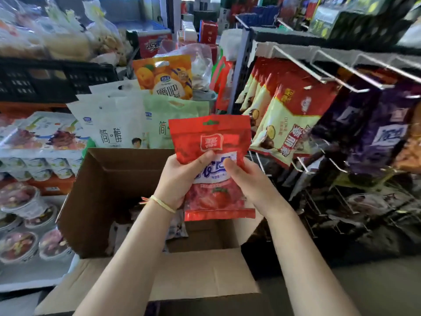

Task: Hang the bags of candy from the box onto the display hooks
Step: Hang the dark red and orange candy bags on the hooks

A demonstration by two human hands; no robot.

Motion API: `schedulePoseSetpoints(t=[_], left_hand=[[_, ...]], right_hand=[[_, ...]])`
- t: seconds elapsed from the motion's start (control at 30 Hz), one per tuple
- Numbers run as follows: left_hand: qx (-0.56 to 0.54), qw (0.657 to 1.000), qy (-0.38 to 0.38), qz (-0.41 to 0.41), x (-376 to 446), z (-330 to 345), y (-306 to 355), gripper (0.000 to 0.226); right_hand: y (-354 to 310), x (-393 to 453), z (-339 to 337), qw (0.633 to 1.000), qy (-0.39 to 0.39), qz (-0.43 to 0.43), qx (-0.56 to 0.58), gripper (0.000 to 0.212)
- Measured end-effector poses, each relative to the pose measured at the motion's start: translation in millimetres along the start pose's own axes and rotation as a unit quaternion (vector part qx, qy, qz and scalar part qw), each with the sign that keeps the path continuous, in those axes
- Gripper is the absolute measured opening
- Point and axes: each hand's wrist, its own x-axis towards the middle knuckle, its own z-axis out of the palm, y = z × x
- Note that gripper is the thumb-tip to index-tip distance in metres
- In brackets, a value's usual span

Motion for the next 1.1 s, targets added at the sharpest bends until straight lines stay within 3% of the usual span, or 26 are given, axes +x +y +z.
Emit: schedulePoseSetpoints(t=[0.1,0.23,0.4,0.6,0.73,0.83,0.97,1.1], left_hand=[[0.006,1.000,0.016,0.005,-7,60,3,0.039],[-0.009,0.999,0.032,0.021,-10,132,-9,0.039],[0.008,0.999,0.031,0.034,1,199,-29,0.025],[0.002,1.000,0.002,0.008,11,284,-59,0.032],[0.051,0.997,-0.040,0.033,29,331,-79,0.030],[0.110,0.990,-0.053,0.075,44,359,-91,0.038],[0.120,0.987,-0.042,0.093,64,385,-98,0.037],[0.123,0.988,-0.023,0.090,76,396,-103,0.038]], right_hand=[[-3,-18,-39,0.995,0.086,-0.058,-0.014,0.040],[0,-42,-104,0.990,0.127,-0.052,-0.004,0.029],[1,-64,-168,0.979,0.180,-0.073,0.060,0.045],[1,-86,-242,0.946,0.279,-0.134,0.097,0.017],[10,-84,-293,0.913,0.373,-0.157,0.061,0.013],[8,-80,-326,0.877,0.430,-0.213,-0.027,0.035],[5,-69,-360,0.850,0.411,-0.272,-0.186,0.037],[5,-58,-378,0.863,0.386,-0.241,-0.219,0.037]])
